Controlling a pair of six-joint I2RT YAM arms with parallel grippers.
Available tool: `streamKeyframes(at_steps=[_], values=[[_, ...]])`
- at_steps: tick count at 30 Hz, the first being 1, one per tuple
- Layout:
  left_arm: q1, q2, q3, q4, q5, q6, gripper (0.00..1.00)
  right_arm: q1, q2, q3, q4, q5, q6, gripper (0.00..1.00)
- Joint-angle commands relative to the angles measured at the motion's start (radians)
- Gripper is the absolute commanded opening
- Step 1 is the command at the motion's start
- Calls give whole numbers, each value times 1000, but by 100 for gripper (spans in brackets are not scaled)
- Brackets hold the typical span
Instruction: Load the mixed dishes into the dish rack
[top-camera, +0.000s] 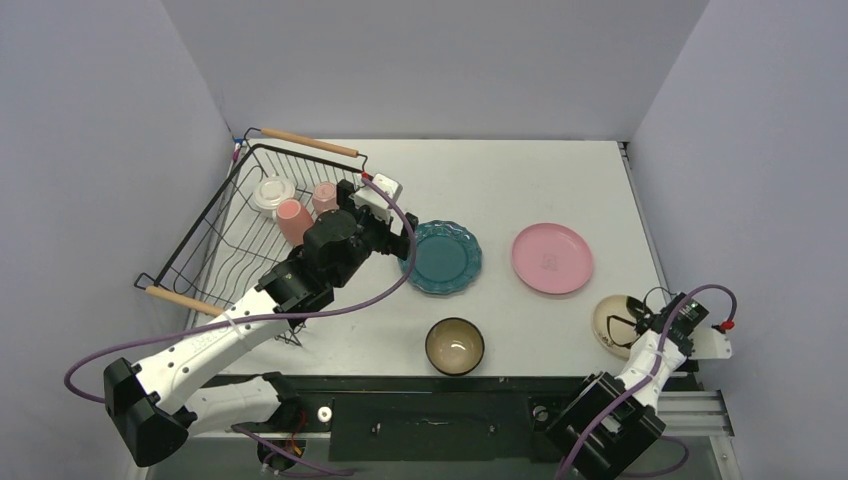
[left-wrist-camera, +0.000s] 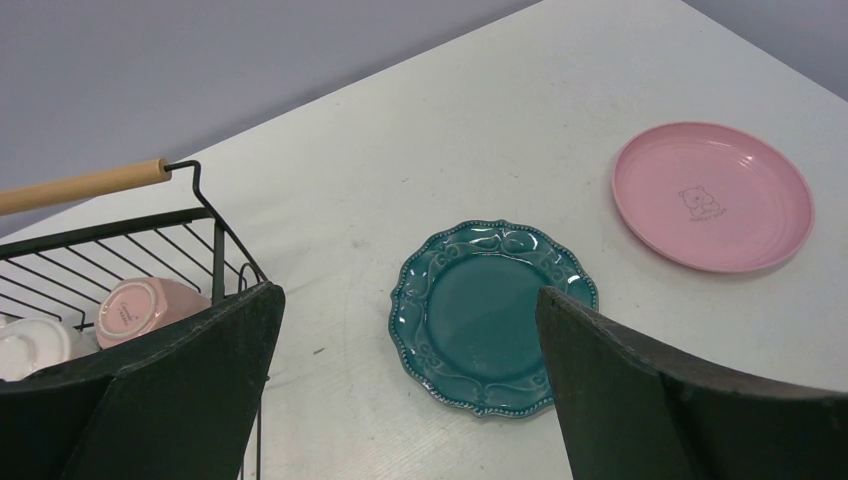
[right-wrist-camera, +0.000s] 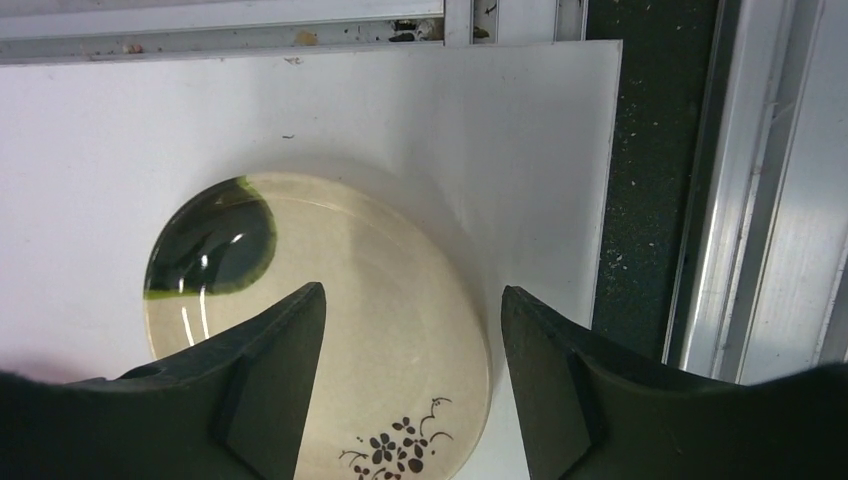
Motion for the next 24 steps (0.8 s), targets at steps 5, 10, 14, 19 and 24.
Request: streamKeyframes(at_steps=[5, 10, 14, 19, 24], values=[[-2, 1, 33, 14, 14, -5, 97, -8, -20, -83, 158, -110, 25, 57], [-2, -4, 32, 15, 5, -5, 96, -7, -24, -173, 312, -265, 42, 49], [-2, -3, 30, 16, 10, -5, 97, -7, -27, -206, 367, -298, 21, 45], [-2, 6, 31, 14, 13, -5, 97, -5, -7, -215, 404, -301, -1, 38], [-2, 6, 30, 15, 5, -5, 97, -5, 15, -190, 414, -292, -19, 16]])
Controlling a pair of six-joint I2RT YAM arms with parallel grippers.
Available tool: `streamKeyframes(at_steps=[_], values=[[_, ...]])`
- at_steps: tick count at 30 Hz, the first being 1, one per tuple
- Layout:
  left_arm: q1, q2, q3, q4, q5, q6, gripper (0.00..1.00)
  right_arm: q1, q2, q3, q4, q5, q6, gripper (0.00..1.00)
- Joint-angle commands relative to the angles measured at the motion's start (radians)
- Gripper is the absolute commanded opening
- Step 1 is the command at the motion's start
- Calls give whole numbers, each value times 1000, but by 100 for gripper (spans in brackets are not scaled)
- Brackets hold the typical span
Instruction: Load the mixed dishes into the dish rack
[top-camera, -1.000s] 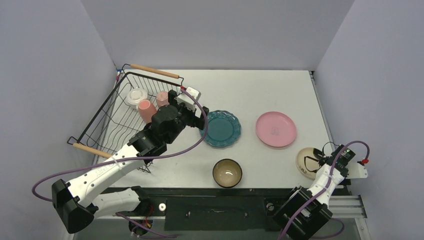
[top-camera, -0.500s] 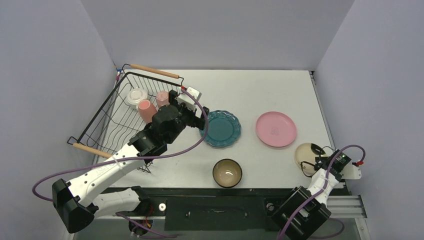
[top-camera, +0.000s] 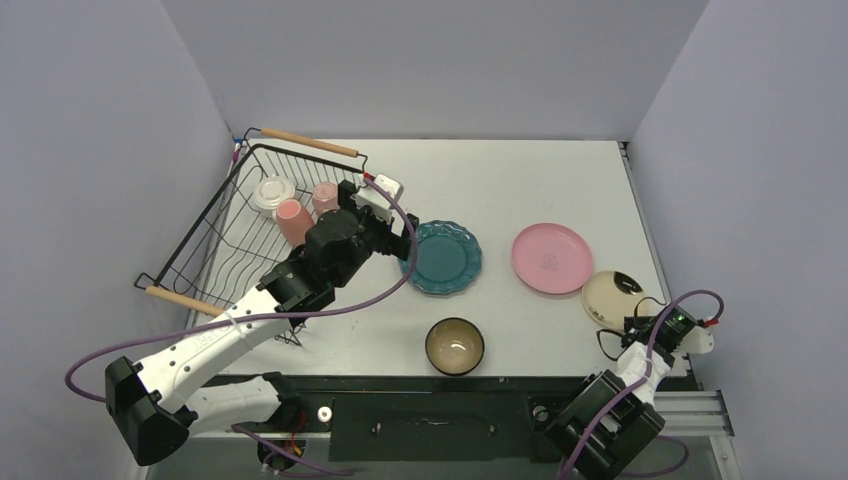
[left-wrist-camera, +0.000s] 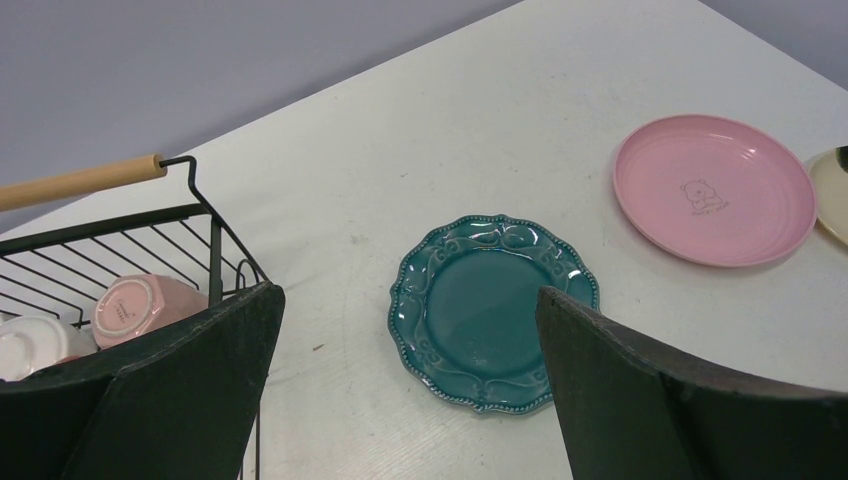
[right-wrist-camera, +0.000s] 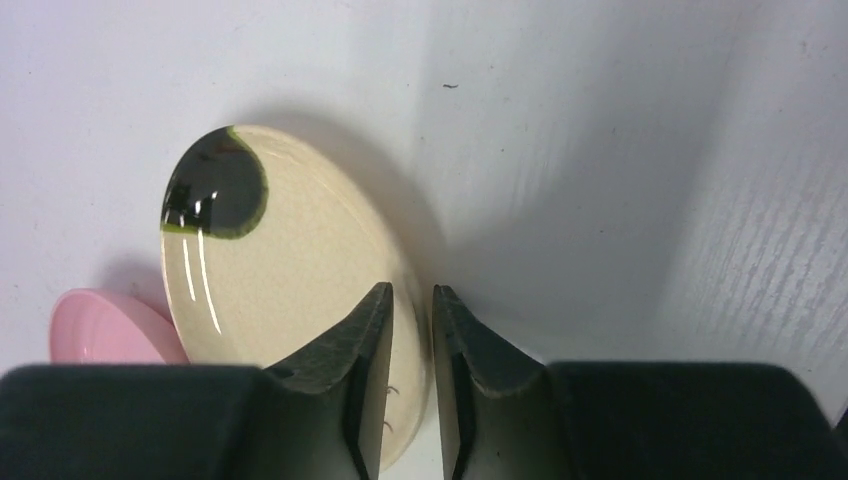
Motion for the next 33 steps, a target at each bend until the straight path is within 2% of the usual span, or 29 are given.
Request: streamKeyframes(at_steps=[1, 2, 4, 12, 19, 25, 33], values=[[-2, -1, 29, 20, 1, -5, 96, -4, 28, 19, 11, -1, -44, 13], [-3, -2, 30, 19, -1, -4, 96, -5, 35, 40, 3, 8, -52, 6], [-3, -2, 29, 19, -1, -5, 96, -5, 38, 70, -22, 18, -80, 0], [-3, 9, 33, 17, 7, -4, 96, 3, -52, 190, -248, 123, -86, 0], [-4, 13, 32, 14, 6, -5, 97, 84, -101, 286, -300, 144, -127, 0], [-4, 14, 33, 14, 7, -34, 97, 177, -148, 341, -344, 212, -111, 0], [-7, 37, 26, 23, -1, -43, 97, 263, -179, 473, -407, 218, -102, 0]])
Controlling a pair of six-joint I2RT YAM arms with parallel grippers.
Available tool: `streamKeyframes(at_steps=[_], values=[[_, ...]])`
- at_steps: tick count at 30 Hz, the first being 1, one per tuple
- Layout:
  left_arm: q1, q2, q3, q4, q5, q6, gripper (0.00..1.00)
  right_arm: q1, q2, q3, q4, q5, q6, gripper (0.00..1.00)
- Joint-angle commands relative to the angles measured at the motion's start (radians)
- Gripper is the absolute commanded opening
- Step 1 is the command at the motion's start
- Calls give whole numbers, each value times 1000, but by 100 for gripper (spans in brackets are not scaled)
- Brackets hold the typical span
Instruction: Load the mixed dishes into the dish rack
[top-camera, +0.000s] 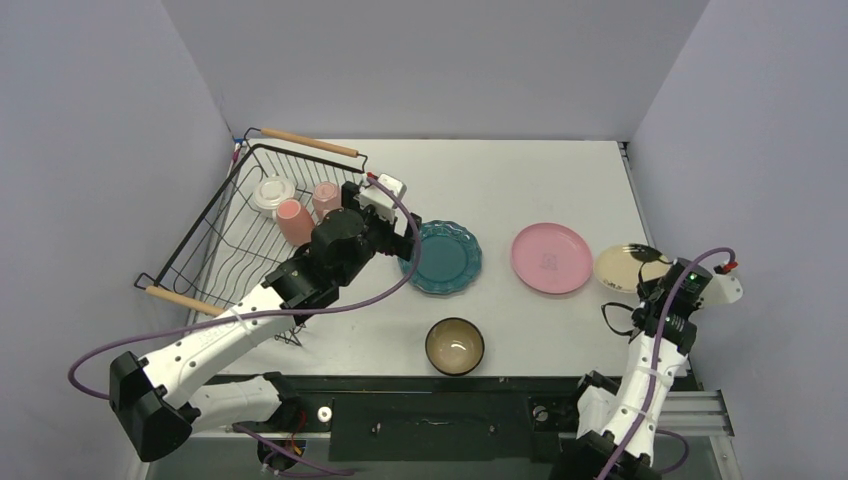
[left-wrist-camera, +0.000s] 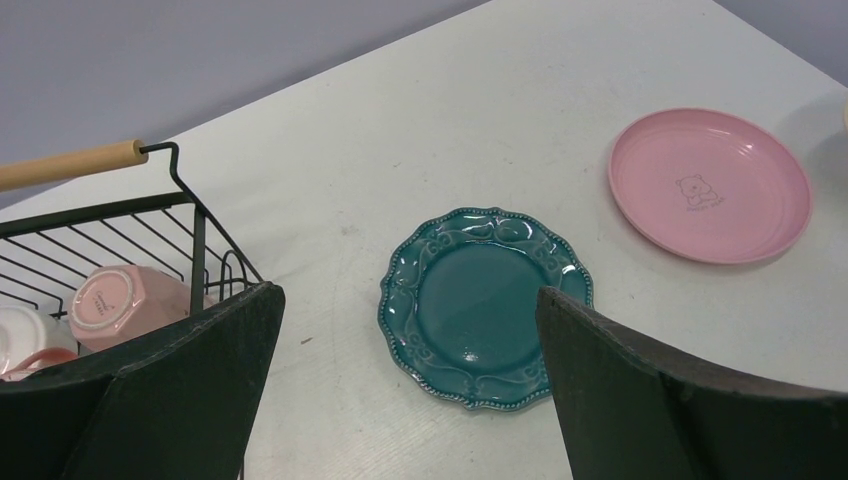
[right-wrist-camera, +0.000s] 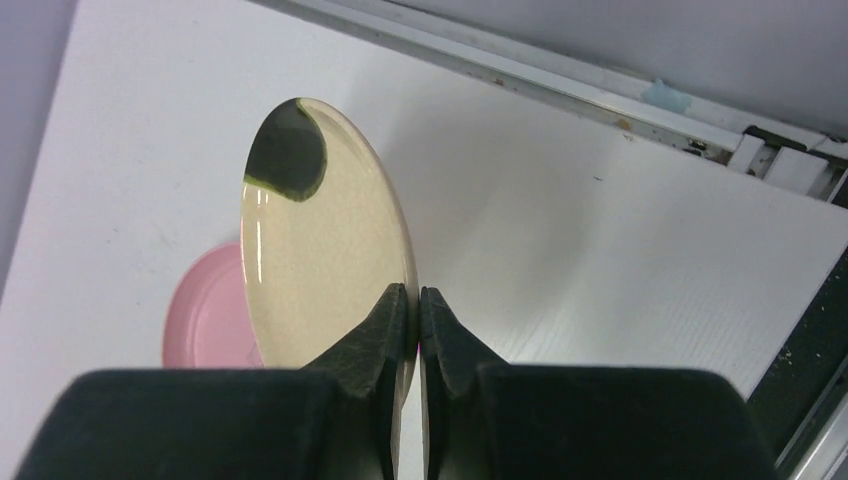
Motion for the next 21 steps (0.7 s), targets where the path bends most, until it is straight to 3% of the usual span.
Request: streamKeyframes(at_steps=[1, 8, 13, 17, 21], values=[[-7, 20, 26, 25, -2, -18, 97, 55, -33, 111, 0, 23, 10, 0], [-8, 60, 16, 53, -18, -41, 97, 207, -31, 154, 86, -128, 60, 0], [-3, 104, 76, -10, 54, -169, 97, 361, -33, 147, 172, -237, 157, 0], [50, 110, 128, -53, 241, -365, 97, 474, -37, 130, 255, -277, 222, 0], [190, 87, 42, 12, 508, -677, 98, 581, -45, 95, 334, -302, 273, 0]])
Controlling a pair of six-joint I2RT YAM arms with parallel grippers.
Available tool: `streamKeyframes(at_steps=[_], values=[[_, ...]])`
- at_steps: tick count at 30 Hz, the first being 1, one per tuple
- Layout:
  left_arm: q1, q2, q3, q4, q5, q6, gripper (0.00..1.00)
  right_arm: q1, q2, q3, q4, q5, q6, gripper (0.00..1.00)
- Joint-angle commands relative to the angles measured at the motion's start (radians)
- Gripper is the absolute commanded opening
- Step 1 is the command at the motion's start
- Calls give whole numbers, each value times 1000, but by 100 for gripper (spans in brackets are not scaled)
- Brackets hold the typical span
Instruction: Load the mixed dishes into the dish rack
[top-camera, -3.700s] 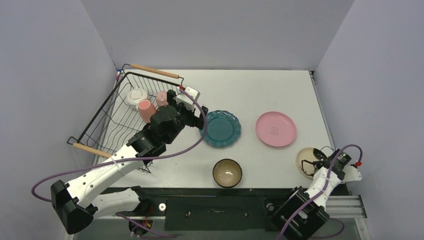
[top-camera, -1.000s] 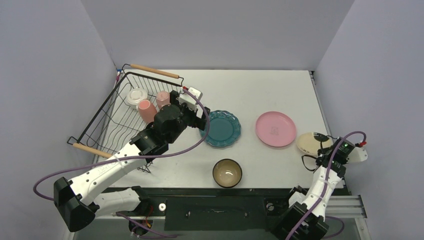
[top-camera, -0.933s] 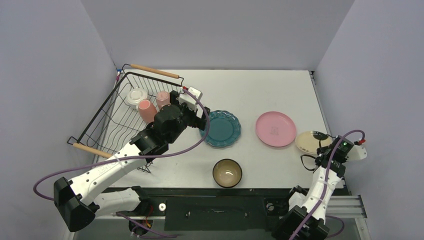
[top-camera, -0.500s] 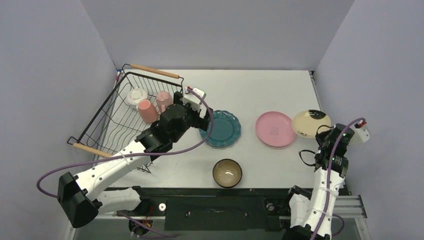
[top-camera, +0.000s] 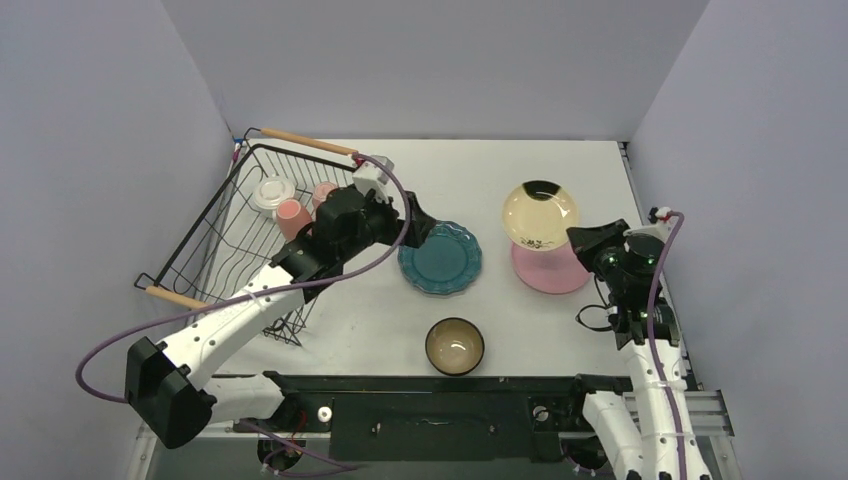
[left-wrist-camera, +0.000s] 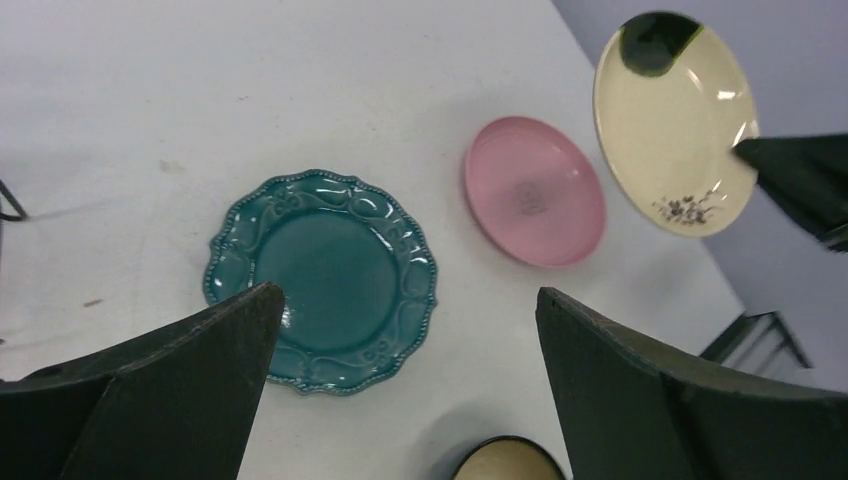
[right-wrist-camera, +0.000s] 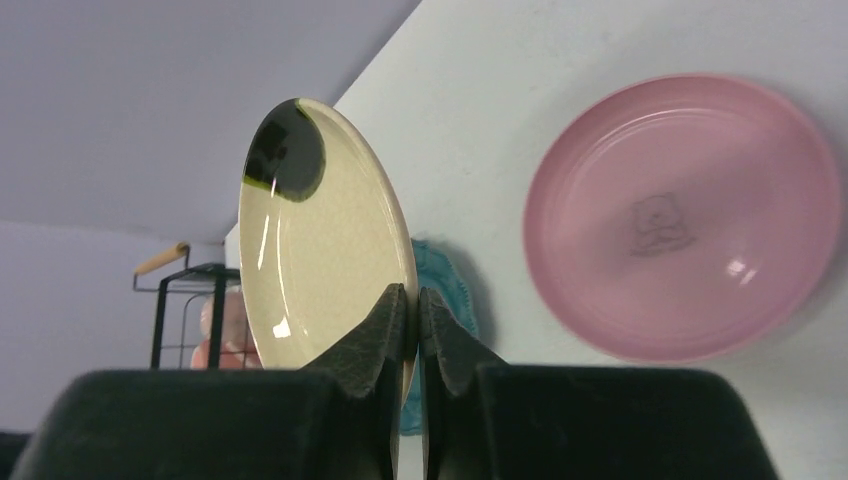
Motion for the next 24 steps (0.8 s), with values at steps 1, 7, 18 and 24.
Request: streamKeyframes(at_steps=[1, 7, 18, 24], values=[[158, -34, -42, 75, 326, -419, 99, 108, -23, -29, 182, -65, 97, 0], [213, -57, -123, 143, 474, -542, 94, 262, -30, -68, 289, -76, 133, 0], [208, -50, -73, 129, 501, -452, 86, 429, -44, -95, 382, -103, 102, 0], [200, -30, -32, 125, 584, -394, 82, 491, -27, -95, 388, -112, 82, 0]])
